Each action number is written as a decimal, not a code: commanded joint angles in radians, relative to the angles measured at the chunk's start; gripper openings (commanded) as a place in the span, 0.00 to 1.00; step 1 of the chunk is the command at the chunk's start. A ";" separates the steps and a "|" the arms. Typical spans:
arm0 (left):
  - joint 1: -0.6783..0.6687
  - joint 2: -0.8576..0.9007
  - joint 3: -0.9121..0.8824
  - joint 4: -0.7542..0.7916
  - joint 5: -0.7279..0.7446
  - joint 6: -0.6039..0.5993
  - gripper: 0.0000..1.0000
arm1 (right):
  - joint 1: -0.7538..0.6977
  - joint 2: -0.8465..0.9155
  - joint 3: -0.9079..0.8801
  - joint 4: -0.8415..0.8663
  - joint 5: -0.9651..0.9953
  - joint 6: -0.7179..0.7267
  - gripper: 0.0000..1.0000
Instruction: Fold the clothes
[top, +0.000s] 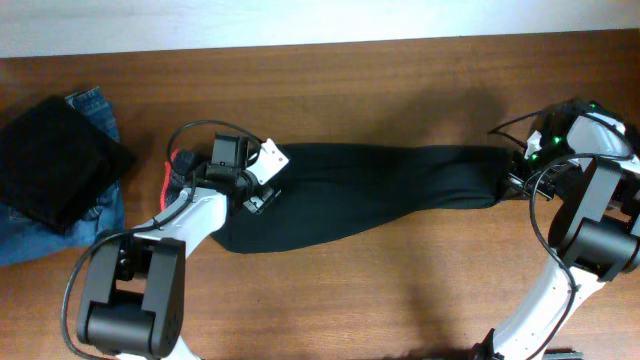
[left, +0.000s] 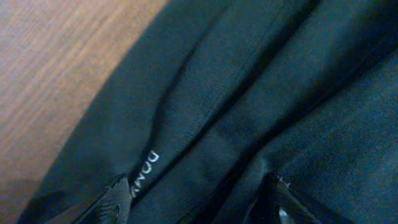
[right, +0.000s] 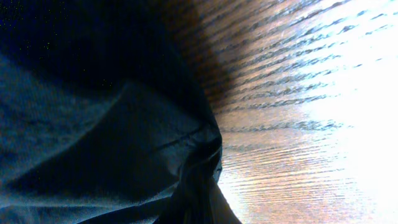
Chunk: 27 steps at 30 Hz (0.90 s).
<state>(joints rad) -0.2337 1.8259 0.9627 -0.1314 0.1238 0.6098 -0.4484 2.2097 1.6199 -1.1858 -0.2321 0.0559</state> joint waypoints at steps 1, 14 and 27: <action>-0.004 0.010 0.000 0.002 0.011 0.012 0.69 | -0.002 0.018 -0.020 0.014 0.083 0.000 0.04; -0.004 -0.036 0.116 0.012 0.011 -0.011 0.10 | -0.002 0.018 -0.020 0.015 0.083 0.000 0.04; -0.006 -0.039 0.150 -0.230 0.024 0.040 0.49 | -0.002 0.018 -0.020 0.019 0.083 0.000 0.04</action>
<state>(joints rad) -0.2340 1.8027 1.1072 -0.3206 0.1242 0.6079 -0.4484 2.2093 1.6196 -1.1854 -0.2321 0.0551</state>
